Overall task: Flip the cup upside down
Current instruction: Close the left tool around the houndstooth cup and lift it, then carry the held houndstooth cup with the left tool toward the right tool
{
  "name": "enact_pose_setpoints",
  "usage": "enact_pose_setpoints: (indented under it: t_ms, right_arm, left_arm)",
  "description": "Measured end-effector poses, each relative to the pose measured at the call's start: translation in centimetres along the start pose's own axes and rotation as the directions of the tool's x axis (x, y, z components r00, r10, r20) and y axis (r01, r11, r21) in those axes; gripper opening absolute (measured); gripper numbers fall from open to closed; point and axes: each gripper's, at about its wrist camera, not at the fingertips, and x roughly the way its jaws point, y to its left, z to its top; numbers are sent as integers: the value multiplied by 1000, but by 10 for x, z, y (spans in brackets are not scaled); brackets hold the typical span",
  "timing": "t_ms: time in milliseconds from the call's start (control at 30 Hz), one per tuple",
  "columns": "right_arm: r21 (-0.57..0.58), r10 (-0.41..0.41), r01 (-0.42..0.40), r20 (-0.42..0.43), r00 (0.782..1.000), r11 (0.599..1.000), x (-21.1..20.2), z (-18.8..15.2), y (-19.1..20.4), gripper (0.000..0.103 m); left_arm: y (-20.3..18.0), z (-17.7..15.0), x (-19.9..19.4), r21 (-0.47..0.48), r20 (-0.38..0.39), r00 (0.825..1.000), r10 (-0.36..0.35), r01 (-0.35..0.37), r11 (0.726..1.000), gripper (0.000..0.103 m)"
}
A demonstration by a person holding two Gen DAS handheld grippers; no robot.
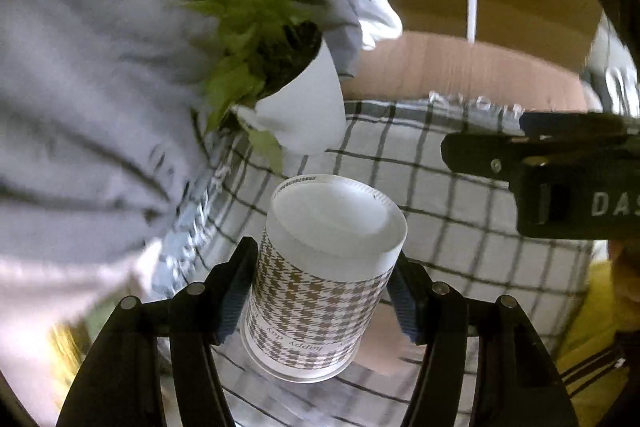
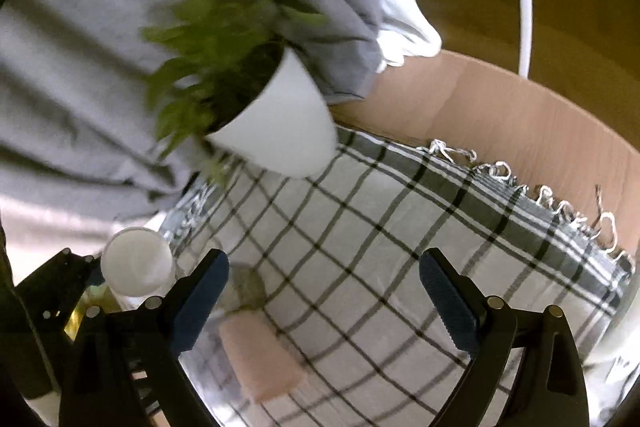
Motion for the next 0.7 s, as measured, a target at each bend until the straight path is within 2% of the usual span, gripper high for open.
enact_pose_setpoints:
  t_ms: [67, 133, 267, 333, 467, 567, 600, 667, 700]
  right_arm:
    - [-46, 1, -1, 1, 1000, 999, -10, -7, 3, 96]
    - [-100, -7, 7, 1, 1000, 995, -18, -14, 6, 96]
    - [-180, -25, 18, -35, 999, 984, -24, -28, 9, 96]
    - [-211, -28, 15, -61, 998, 977, -25, -36, 11, 96]
    - [-322, -48, 5, -123, 991, 947, -22, -60, 20, 96]
    - [-380, -68, -1, -168, 983, 925, -18, -78, 22, 96]
    - [-388, -74, -5, -188, 979, 922, -17, -83, 22, 96]
    - [-408, -79, -22, -227, 971, 913, -14, -91, 23, 96]
    - [-427, -84, -25, -234, 969, 904, -13, -95, 23, 96]
  left_arm:
    - [-5, -15, -7, -97, 2, 1000, -3, 3, 995, 61]
    - [-5, -35, -6, -218, 4, 1000, -22, 22, 976, 61]
    - [-7, -78, -6, -459, -1, 998, -63, 55, 887, 61]
    - [-9, -99, -13, -559, 21, 998, -66, 66, 826, 61]
    - [-18, -142, -15, -736, -29, 997, -67, 24, 677, 61]
    - [-29, -176, -14, -842, -9, 989, -146, 71, 534, 61]
    - [-32, -184, -12, -864, 1, 985, -171, 87, 495, 61]
    - [-40, -198, -9, -898, 12, 979, -205, 101, 428, 61]
    - [-44, -203, -5, -907, 4, 976, -218, 95, 410, 61]
